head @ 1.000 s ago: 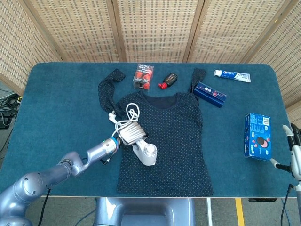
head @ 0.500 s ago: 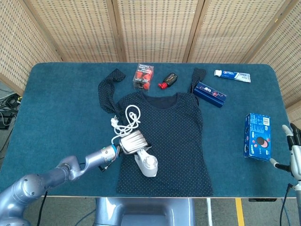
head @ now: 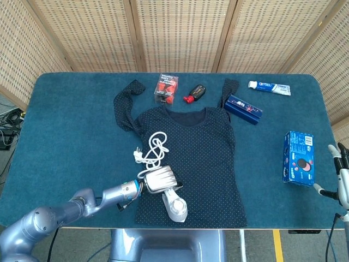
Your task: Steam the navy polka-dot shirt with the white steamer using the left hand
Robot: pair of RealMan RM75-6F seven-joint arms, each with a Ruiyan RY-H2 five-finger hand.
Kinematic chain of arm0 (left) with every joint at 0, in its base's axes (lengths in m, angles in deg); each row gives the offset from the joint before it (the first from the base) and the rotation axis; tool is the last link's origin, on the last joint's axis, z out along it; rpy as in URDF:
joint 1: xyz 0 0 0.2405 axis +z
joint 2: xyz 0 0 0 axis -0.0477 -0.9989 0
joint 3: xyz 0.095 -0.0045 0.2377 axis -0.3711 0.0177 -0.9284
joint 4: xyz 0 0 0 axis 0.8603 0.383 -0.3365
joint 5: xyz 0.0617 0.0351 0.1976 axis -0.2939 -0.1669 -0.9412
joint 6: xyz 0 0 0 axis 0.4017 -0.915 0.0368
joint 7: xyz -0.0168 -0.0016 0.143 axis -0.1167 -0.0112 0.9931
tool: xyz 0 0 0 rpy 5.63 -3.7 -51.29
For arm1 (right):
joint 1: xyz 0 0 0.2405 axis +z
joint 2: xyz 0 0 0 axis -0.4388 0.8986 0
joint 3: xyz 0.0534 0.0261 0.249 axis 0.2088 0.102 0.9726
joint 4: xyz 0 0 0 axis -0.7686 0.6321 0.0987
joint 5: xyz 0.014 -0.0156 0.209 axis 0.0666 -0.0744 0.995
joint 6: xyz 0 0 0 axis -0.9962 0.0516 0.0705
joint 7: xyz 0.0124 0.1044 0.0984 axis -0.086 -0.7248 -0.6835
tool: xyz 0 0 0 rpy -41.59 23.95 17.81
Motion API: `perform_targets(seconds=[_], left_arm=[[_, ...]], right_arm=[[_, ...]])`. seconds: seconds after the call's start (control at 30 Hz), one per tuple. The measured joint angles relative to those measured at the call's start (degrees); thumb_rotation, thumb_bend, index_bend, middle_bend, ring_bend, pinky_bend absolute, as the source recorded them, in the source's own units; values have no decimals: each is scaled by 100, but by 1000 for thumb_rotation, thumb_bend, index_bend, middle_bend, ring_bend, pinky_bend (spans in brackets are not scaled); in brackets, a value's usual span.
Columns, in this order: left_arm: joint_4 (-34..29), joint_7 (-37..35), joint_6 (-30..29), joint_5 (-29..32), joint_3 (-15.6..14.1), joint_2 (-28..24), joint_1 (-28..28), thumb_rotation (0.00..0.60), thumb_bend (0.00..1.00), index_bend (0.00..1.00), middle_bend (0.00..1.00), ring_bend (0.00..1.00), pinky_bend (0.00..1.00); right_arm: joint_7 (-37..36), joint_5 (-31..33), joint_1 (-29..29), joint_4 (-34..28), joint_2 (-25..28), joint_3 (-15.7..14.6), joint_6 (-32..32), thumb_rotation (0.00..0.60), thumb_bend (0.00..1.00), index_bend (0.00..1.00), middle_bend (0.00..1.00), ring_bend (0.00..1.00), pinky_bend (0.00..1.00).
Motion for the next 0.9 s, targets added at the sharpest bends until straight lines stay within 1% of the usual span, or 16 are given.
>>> perform_targets(seconds=[0.23,0.4,0.73,0.9], left_arm=[[760,-70,66,85,66,303,63,600,813,1000,978,903,1000],[1218,-146,61,95,47,419,108,600,813,1000,978,903,1000],[2167,-340,-278,51,-72,506,331,600,809,1000,978,903,1000],[2386,-514,-447,63,-117,518,480,600,807,1000,976,903,1000]], right_arm=[[1,-11,-1,-16,5,-11,-6,600,0,25,0,0,0],[12,-9,-3,-11,1,-12,-2,600,0,25,0,0,0],[63,-11,14,-7,-27,-23,-27,600,0,25,0,0,0],[82,-12,16,-17,-34,-26,-25,600,0,25,0,0,0]])
